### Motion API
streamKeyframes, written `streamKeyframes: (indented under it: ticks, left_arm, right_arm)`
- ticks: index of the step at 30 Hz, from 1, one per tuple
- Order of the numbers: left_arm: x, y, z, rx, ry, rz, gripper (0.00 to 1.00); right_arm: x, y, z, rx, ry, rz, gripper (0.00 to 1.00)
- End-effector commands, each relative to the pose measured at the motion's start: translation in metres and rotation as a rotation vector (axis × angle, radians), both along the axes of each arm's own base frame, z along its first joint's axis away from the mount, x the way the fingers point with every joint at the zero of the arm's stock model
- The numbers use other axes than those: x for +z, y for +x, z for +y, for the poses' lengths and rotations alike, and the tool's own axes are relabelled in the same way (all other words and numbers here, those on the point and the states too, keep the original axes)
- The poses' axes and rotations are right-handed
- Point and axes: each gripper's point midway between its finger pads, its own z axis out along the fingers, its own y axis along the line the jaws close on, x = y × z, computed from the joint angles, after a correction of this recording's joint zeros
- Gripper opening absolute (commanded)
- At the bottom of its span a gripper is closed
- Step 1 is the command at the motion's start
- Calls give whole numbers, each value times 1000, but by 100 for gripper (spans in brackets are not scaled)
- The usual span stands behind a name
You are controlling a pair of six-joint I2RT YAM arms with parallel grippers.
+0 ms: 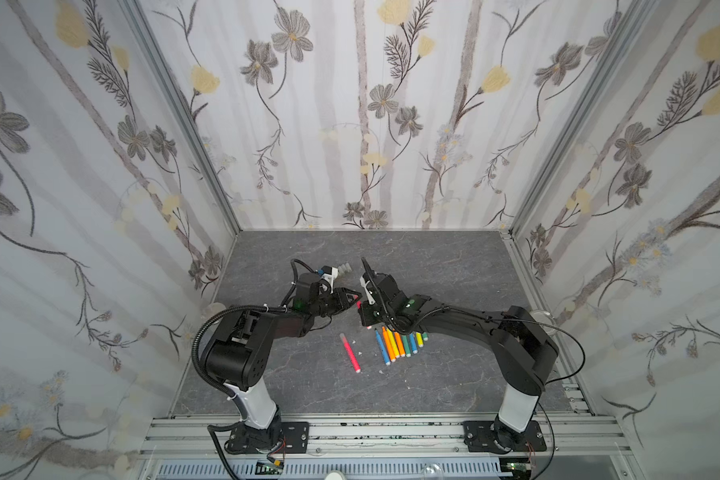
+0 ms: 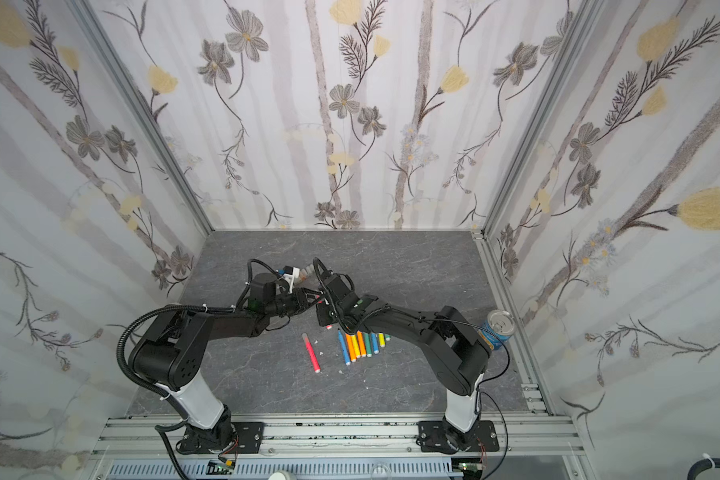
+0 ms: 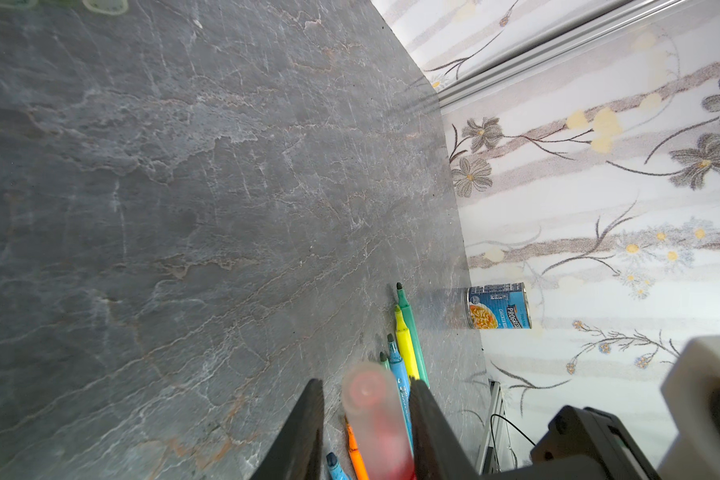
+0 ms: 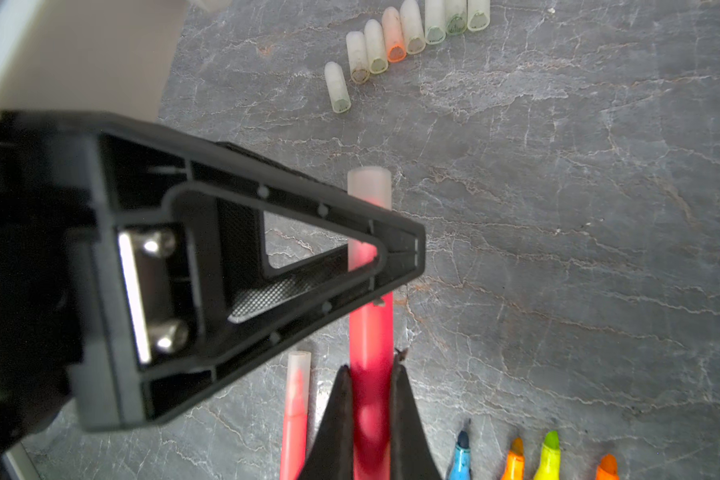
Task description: Open the pen caps
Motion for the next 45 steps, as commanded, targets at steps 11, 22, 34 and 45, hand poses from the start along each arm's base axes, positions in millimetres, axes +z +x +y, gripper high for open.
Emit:
streamKeyframes:
  ticks: [11,22,34,45]
  left_arm:
    - [3,5,-2,-1,-14,-29,17]
    - [6,5,-4,-9,-26,-34,1]
    - [5,3,-7,-18,-38,-28,0]
    - [11,2,-7,-22,-50,-36,0]
  right_arm:
    - [4,0,5,9,28,-17,0]
    - [-4,-2,5,10,21,0,7]
    - [-11,8,10,5,8,9,21]
    - [-18,13,16,13,5,22,12]
